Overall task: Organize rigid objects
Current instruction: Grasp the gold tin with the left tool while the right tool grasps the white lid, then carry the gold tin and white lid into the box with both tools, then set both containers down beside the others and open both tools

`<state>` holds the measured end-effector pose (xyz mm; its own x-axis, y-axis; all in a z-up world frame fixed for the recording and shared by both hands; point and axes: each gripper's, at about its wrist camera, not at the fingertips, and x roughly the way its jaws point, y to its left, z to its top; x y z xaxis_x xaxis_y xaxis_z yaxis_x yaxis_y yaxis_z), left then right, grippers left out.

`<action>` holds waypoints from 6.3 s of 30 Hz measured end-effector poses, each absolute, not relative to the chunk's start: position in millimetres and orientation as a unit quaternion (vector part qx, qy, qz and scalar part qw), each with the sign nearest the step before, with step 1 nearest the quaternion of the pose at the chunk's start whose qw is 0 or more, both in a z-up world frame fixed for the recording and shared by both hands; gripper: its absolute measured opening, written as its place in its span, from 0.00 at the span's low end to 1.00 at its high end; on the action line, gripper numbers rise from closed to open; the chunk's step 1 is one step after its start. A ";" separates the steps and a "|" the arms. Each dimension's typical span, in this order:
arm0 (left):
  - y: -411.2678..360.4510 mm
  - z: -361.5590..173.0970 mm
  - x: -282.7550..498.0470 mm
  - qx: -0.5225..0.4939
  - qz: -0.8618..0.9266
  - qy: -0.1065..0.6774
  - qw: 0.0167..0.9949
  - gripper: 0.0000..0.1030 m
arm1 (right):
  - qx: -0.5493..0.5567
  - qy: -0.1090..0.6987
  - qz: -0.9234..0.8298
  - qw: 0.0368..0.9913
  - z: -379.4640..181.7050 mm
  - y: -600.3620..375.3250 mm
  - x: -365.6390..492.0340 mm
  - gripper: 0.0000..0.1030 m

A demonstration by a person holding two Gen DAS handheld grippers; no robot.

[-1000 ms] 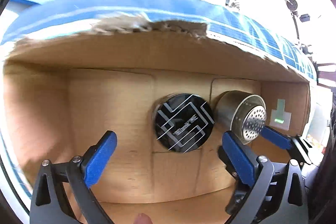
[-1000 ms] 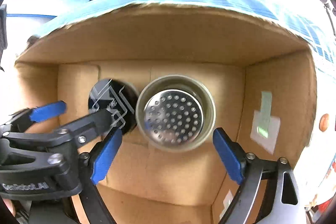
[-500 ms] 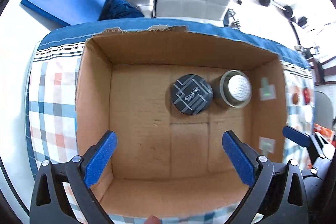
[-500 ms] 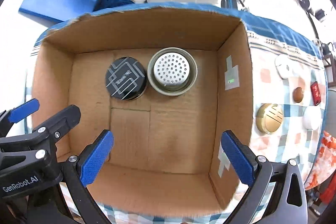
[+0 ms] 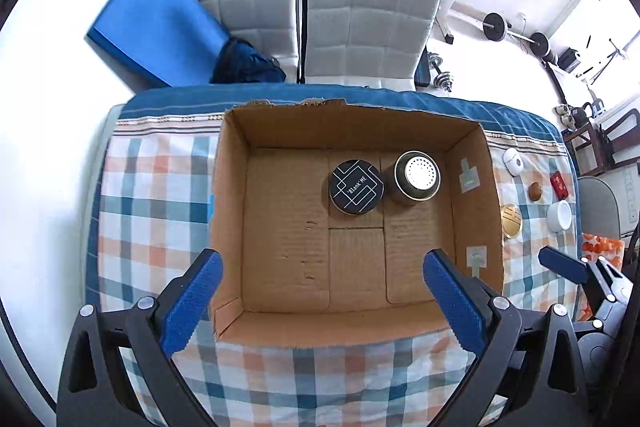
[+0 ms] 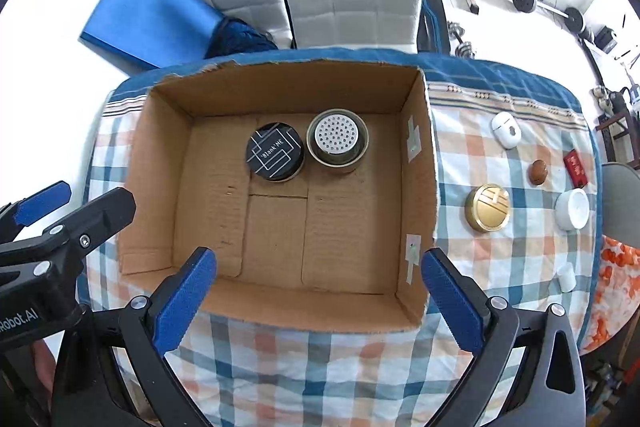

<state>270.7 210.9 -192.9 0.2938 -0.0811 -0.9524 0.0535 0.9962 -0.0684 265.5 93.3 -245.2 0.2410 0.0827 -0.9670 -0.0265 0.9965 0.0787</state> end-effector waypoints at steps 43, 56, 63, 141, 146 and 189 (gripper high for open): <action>-149.3 -378.4 363.9 0.063 -0.116 0.739 0.661 1.00 | 0.238 0.693 -0.125 0.669 -412.0 -371.7 323.2 1.00; -146.3 -436.0 354.1 0.074 -0.099 0.769 0.628 0.61 | 0.189 0.732 -0.108 0.646 -443.2 -356.5 329.6 0.72; -150.9 -446.2 339.0 0.080 -0.115 0.770 0.622 0.69 | 0.163 0.754 -0.078 0.632 -453.7 -336.3 317.0 0.73; 217.3 -401.9 368.2 -0.045 -0.003 0.723 0.690 0.61 | 0.052 0.744 0.024 0.666 -448.5 126.7 369.1 0.69; 221.3 -408.2 379.6 -0.045 -0.003 0.723 0.690 0.61 | 0.068 0.733 0.018 0.677 -448.8 131.1 378.5 0.69; 223.8 -333.1 378.8 -0.049 -0.035 0.709 0.702 0.98 | 0.056 0.751 0.017 0.657 -397.1 103.0 340.7 1.00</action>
